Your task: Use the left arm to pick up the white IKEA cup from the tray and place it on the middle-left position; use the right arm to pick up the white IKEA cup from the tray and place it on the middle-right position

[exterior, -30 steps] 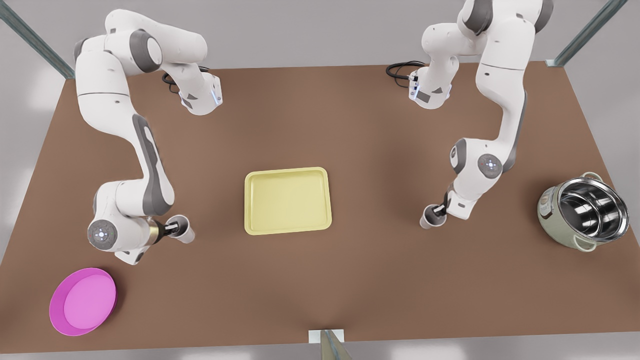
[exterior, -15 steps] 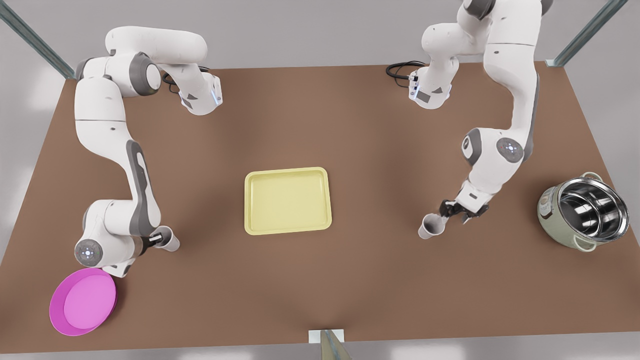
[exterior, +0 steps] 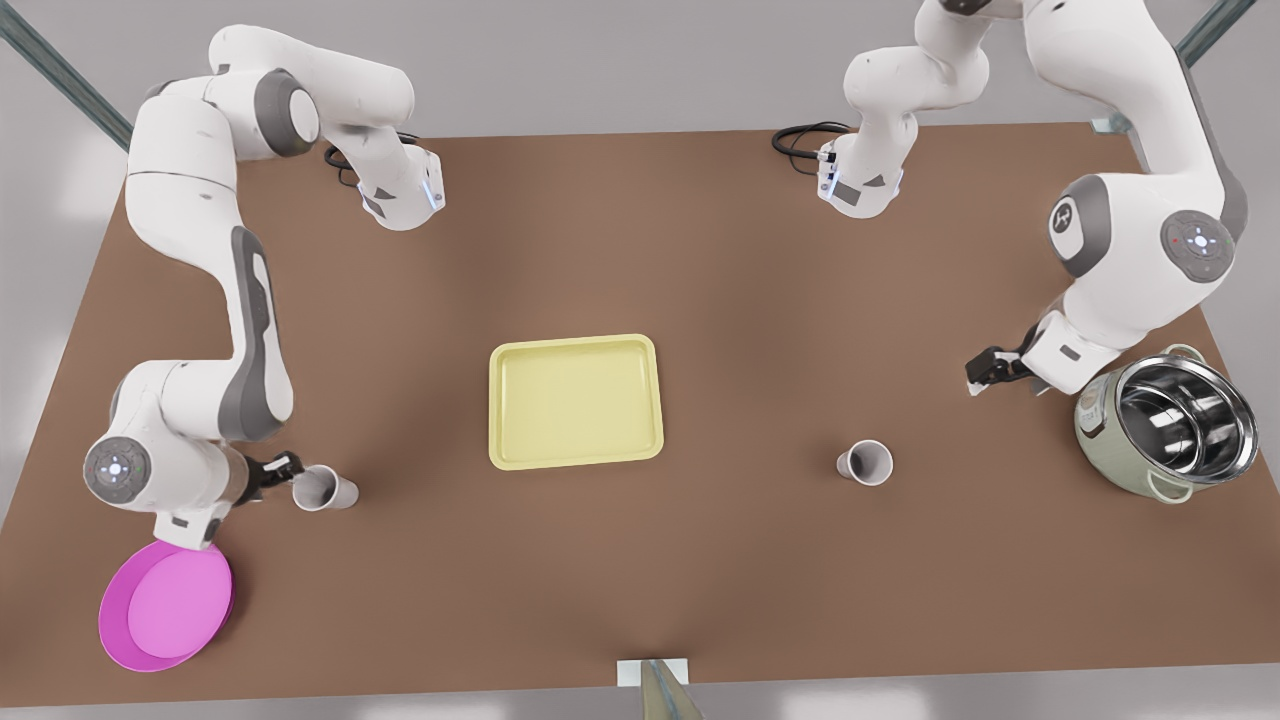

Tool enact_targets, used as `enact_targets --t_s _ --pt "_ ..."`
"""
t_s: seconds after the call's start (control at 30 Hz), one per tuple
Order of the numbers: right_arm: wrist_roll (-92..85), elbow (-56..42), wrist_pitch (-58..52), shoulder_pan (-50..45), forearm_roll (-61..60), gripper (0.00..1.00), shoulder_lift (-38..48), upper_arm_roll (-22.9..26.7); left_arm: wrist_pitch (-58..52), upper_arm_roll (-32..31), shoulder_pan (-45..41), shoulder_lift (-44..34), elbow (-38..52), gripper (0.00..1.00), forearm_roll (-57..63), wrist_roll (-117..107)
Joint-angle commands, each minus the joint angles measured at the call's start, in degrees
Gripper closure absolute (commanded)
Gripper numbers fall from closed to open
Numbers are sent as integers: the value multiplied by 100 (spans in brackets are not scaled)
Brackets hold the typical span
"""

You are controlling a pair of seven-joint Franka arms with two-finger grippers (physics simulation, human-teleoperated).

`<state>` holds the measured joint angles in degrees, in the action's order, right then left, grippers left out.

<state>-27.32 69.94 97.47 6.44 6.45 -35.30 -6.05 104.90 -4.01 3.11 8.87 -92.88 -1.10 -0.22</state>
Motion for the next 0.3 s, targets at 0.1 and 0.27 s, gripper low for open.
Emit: enact_targets --t_s 0.1,0.27 --pt "2132 -227 -975 -151 -223 0 586 7 -453 -20 146 71 113 0 -4 383" --pt "4208 2647 888 -371 -73 0 2467 -10 -435 -47 119 71 139 0 -144 374"
